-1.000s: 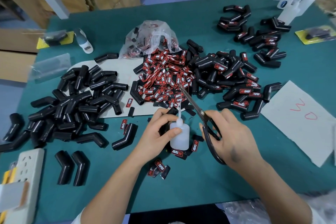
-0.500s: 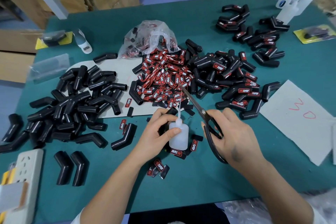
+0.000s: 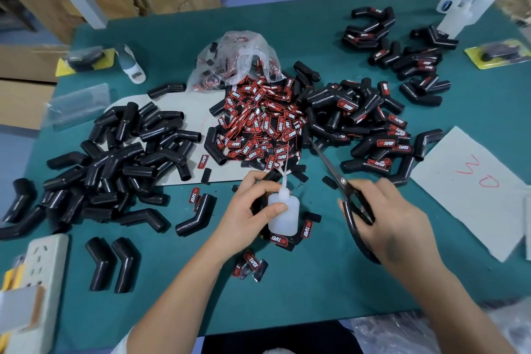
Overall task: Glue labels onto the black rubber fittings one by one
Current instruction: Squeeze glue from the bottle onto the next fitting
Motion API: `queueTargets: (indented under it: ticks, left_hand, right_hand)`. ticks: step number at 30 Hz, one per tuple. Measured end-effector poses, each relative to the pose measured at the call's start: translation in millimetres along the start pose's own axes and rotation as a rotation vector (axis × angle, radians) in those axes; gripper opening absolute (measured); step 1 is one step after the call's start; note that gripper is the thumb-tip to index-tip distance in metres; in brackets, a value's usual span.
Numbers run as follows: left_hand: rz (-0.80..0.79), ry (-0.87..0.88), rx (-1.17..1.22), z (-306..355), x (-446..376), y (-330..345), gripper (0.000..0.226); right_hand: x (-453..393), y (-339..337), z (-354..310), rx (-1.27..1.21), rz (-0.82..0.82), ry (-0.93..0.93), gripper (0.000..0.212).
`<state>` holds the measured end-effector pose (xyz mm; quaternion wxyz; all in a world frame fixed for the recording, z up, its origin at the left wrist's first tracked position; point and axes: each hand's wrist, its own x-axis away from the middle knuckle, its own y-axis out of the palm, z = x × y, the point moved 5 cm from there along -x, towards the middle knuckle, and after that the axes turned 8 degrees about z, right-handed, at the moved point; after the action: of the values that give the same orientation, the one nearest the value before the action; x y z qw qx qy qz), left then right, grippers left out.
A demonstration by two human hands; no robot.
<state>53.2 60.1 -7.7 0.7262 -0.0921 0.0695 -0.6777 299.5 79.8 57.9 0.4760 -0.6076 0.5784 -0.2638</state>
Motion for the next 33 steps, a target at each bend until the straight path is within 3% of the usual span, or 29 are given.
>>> queueTargets:
  ticks: [10, 15, 18, 21, 24, 33]
  left_hand:
    - [0.058, -0.013, 0.02, 0, -4, -4, 0.019]
    - [0.112, -0.017, 0.023, 1, -5, -8, 0.02]
    - [0.162, -0.002, 0.042, 1, -6, -8, 0.021]
    - [0.238, 0.023, 0.064, 3, -6, -10, 0.019]
    - [0.303, 0.051, 0.071, 8, -5, -12, 0.022]
    - [0.335, 0.049, 0.199, 2, -11, -29, 0.044]
  right_hand:
    - [41, 6, 50, 0.297, -0.129, -0.008, 0.053]
    - [34, -12, 35, 0.403, -0.009, -0.162, 0.043]
    - [20, -11, 8, 0.132, 0.049, -0.149, 0.046]
    - [-5, 24, -31, -0.383, -0.21, -0.037, 0.056]
    - [-31, 65, -56, -0.654, -0.389, 0.085, 0.061]
    - [-65, 89, -31, -1.216, -0.311, 0.37, 0.027]
